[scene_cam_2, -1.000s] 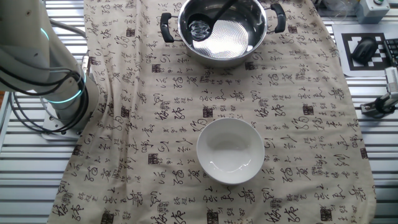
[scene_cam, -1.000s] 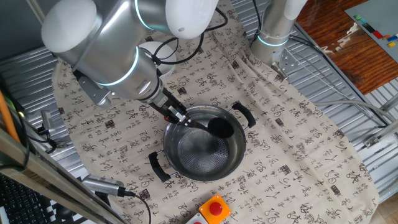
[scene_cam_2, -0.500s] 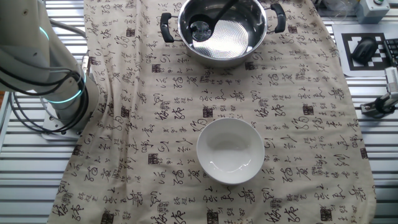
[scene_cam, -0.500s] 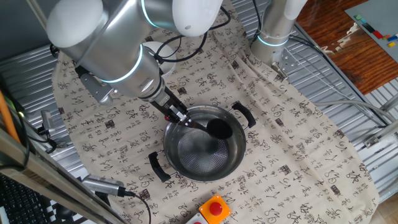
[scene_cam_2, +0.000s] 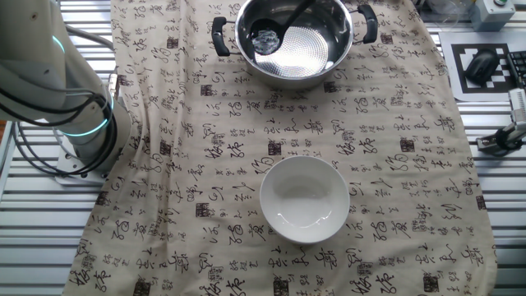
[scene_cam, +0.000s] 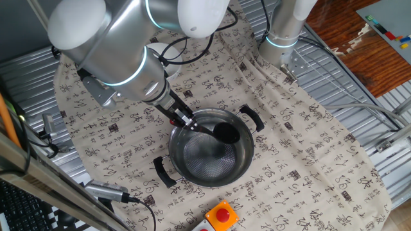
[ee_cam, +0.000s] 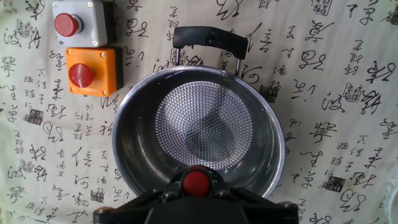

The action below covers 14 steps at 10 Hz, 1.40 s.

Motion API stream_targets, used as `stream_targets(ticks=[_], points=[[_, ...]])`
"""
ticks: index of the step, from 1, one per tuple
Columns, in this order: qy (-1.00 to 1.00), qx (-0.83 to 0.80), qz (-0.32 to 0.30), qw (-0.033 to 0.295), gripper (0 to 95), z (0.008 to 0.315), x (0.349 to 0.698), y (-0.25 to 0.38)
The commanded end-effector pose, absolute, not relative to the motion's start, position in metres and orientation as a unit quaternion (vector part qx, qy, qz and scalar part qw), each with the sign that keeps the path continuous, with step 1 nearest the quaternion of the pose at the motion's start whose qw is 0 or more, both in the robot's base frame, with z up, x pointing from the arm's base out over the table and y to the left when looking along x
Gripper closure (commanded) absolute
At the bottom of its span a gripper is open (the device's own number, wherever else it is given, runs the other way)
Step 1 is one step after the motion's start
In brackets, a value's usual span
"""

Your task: Scoop water with a large spoon from one bowl to another

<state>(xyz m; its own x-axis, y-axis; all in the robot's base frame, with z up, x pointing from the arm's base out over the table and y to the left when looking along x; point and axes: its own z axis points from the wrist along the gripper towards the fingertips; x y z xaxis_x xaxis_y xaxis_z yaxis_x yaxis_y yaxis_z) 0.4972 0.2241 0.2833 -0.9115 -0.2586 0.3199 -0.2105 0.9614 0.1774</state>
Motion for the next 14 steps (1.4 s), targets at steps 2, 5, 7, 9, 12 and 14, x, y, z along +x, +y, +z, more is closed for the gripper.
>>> stream_targets(ticks=[2, 5, 7, 9, 12, 14], points=[[-0.974, 0.122, -0.070, 0.176, 95.0, 0.2831, 0.4969, 0.2240], [-0.970, 0.122, -0.069, 0.198, 95.0, 0.2831, 0.4969, 0.2240], [-0.968, 0.123, -0.068, 0.207, 95.0, 0.2831, 0.4969, 0.2240], [-0.968, 0.123, -0.068, 0.206, 95.0, 0.2831, 0.4969, 0.2240], [-0.969, 0.123, -0.068, 0.205, 95.0, 0.2831, 0.4969, 0.2240], [-0.969, 0.123, -0.068, 0.205, 95.0, 0.2831, 0.4969, 0.2240]])
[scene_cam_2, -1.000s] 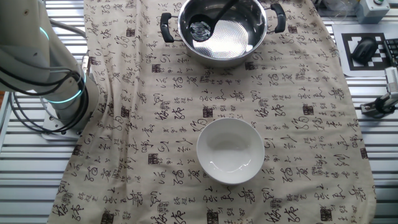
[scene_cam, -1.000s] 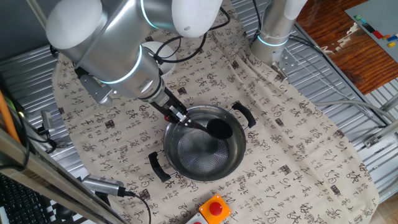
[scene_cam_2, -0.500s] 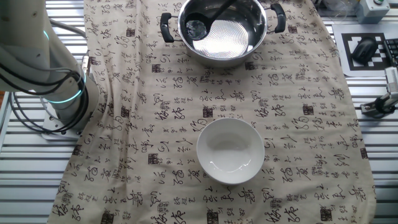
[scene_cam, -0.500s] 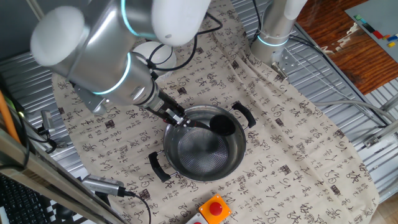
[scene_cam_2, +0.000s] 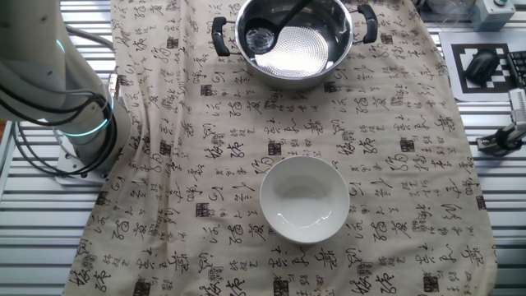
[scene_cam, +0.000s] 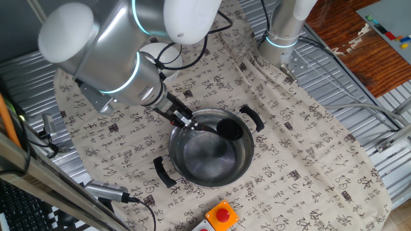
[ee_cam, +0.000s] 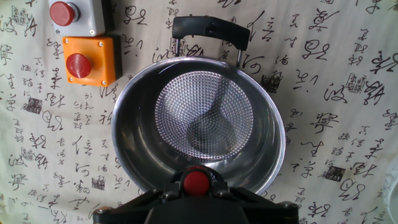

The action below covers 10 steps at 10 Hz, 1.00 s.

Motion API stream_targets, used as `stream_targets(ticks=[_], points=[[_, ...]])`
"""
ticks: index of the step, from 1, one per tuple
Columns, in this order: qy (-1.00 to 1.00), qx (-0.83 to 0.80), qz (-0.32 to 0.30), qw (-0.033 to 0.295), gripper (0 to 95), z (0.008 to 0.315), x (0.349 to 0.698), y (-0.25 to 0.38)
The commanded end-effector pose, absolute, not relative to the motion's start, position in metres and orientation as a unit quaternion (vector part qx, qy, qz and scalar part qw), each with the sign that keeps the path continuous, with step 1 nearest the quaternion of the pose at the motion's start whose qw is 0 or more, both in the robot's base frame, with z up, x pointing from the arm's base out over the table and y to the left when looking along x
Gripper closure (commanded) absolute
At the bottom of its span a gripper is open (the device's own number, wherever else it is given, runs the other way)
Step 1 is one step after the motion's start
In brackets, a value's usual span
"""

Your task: Scoop water with a large spoon from one bowl to another

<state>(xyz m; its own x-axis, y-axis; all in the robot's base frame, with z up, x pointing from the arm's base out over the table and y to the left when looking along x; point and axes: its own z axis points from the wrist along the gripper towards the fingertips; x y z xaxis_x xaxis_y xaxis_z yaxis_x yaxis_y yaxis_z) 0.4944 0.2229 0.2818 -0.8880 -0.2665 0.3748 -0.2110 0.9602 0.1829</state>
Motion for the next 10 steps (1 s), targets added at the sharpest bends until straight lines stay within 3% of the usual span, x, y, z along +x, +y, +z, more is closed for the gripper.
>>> stream_targets(ticks=[1, 10], points=[[-0.969, 0.123, -0.068, 0.205, 95.0, 0.2831, 0.4969, 0.2240], [-0.970, 0.118, -0.070, 0.202, 95.0, 0.2831, 0.4969, 0.2240]])
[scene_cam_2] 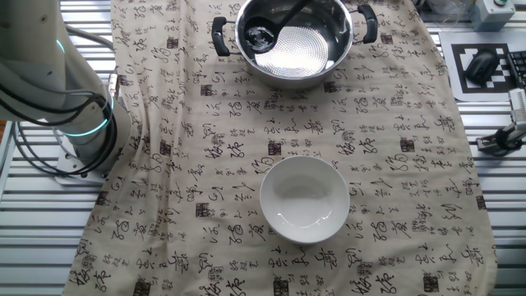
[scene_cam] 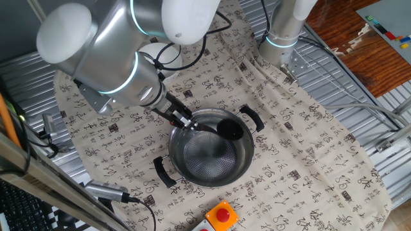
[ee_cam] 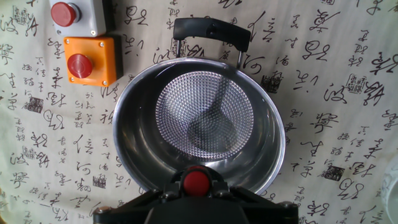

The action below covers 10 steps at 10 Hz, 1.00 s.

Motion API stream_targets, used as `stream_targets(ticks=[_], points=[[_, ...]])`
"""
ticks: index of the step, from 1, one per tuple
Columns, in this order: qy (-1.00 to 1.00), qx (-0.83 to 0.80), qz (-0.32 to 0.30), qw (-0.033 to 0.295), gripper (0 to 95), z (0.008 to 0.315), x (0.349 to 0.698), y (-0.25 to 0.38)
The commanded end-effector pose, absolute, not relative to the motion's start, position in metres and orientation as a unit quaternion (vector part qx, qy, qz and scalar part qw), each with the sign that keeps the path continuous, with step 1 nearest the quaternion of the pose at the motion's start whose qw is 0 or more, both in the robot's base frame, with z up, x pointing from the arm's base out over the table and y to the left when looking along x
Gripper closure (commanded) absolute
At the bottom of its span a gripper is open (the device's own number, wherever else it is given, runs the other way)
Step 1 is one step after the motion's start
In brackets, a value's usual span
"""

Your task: Scoop water with a large spoon from one bowl to another

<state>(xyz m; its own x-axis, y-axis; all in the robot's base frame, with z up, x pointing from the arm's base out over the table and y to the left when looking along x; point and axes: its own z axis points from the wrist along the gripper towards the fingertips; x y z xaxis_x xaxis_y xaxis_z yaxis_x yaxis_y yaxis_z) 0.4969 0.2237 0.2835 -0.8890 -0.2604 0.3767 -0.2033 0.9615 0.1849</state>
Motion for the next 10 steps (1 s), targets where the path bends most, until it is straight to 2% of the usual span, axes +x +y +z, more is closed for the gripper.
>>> stream_targets(ticks=[1, 10], points=[[-0.971, 0.115, -0.069, 0.200, 95.0, 0.2831, 0.4969, 0.2240], [-0.975, 0.102, -0.063, 0.190, 95.0, 0.2831, 0.4969, 0.2240]])
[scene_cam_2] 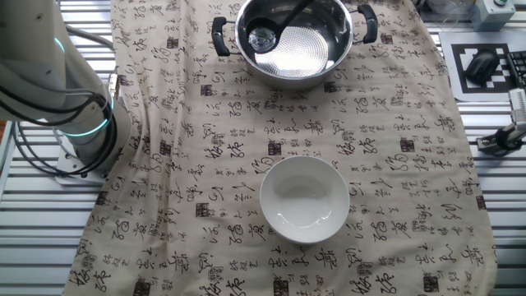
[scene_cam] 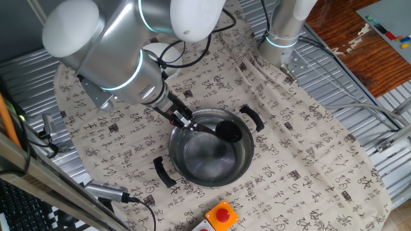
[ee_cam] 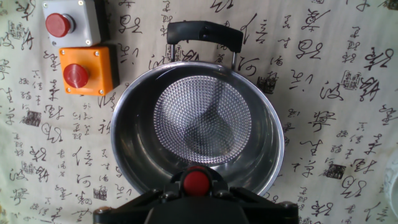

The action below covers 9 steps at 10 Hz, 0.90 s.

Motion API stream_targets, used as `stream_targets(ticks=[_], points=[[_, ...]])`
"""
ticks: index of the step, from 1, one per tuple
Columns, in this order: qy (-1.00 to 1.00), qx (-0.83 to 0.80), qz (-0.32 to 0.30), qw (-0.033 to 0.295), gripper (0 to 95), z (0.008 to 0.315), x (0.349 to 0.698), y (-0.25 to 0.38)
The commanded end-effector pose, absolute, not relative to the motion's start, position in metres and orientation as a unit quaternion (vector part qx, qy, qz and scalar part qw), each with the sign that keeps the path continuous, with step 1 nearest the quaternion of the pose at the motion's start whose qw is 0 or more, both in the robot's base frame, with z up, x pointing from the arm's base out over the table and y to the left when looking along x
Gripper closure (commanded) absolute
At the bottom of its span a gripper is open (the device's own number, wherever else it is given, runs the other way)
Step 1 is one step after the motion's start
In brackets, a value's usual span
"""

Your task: Scoop water with a large spoon from one bowl to another

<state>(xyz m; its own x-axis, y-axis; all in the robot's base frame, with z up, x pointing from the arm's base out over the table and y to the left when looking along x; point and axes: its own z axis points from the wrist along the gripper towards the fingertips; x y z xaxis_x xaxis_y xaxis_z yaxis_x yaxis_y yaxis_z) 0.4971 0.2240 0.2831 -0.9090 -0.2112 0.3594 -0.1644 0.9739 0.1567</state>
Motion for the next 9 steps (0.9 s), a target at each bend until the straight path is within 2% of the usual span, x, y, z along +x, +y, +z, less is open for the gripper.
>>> stream_targets(ticks=[1, 9], points=[[-0.975, 0.103, -0.063, 0.188, 95.0, 0.283, 0.497, 0.224], [-0.974, 0.101, -0.063, 0.192, 95.0, 0.302, 0.497, 0.219]])
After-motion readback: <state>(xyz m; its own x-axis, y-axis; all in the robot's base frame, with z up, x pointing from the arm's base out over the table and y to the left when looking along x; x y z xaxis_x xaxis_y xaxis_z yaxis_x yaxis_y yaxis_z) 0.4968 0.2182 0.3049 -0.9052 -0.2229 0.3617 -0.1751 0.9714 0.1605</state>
